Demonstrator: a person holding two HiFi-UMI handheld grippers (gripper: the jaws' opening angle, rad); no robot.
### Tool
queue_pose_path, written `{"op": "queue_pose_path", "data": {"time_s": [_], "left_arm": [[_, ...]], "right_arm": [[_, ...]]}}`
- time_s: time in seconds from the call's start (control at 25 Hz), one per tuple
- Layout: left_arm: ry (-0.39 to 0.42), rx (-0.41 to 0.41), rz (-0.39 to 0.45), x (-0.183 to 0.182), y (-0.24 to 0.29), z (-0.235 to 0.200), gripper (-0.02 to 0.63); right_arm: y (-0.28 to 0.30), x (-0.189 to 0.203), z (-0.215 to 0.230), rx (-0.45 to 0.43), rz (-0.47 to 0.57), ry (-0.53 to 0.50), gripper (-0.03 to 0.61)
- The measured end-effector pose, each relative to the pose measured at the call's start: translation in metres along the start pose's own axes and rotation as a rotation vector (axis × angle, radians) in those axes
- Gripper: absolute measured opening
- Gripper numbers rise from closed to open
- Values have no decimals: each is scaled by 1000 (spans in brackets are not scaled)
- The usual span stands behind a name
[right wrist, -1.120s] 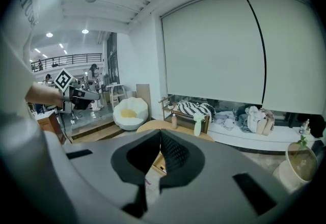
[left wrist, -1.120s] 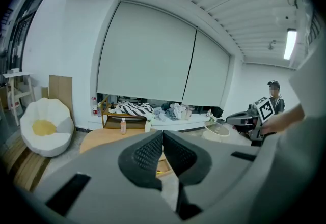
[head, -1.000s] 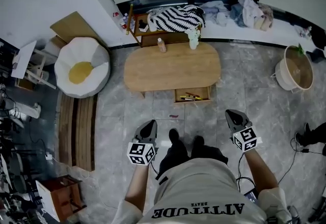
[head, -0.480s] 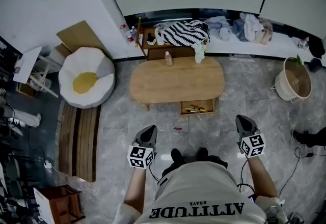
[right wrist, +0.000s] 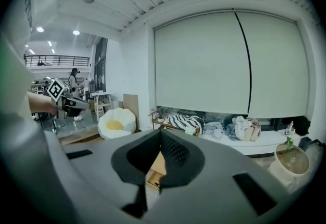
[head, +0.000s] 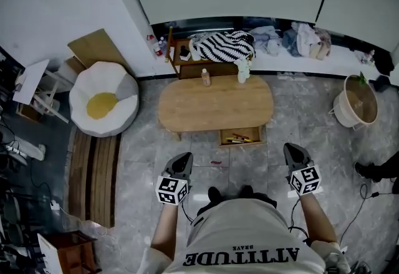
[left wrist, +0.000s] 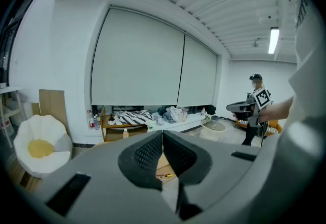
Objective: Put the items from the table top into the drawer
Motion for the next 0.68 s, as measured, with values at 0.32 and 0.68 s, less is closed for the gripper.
{"op": "queue_pose_path", "data": {"time_s": [0.32, 0.68], "left_arm": [[-12, -8, 11, -5, 5, -7, 21], [-26, -10, 18, -11, 11, -12, 21]], "right_arm": [[3, -7, 10, 34, 14, 18, 20], [8, -13, 10, 26, 10, 14, 20]]}}
Point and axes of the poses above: the fingertips, and each gripper's own axes: y forward along the fingers, z to its right, x out of its underside, the point moved 8 cm from there along -y, backward along the fingers, and after that the axes turned 6 degrees about y, right-handed, at the moved point
